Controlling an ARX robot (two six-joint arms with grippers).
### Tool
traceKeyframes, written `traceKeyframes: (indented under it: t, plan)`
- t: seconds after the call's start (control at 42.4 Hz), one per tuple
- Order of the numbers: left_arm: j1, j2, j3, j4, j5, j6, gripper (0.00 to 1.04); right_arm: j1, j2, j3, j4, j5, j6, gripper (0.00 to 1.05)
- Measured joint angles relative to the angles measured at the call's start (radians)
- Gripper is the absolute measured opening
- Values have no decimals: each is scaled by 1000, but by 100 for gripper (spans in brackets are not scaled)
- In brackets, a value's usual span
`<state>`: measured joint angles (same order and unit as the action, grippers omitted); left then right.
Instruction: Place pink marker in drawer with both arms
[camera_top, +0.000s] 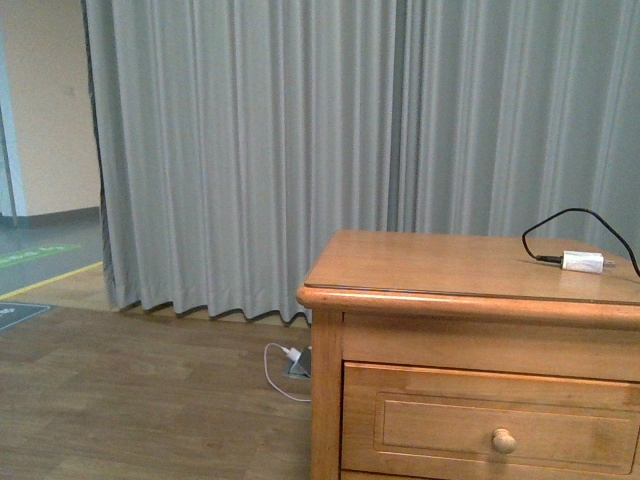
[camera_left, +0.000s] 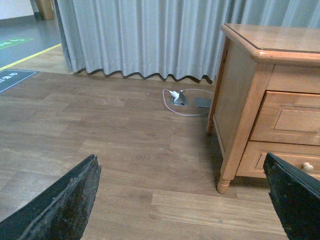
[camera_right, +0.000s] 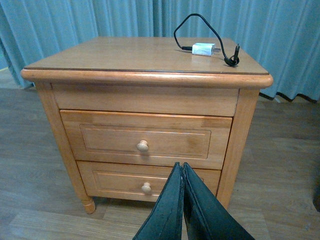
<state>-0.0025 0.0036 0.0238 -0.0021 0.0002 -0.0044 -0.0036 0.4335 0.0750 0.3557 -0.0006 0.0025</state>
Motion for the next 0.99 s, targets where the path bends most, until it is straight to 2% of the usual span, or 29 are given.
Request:
traceKeyframes:
  t: [0.85, 0.992]
  plan:
    - [0, 0, 0, 0, 0, 0, 99, 0, -258, -70, -177, 0, 0, 1]
    - [0, 0, 0, 0, -1, 0, 99, 1, -398, -69, -346, 0, -1, 1]
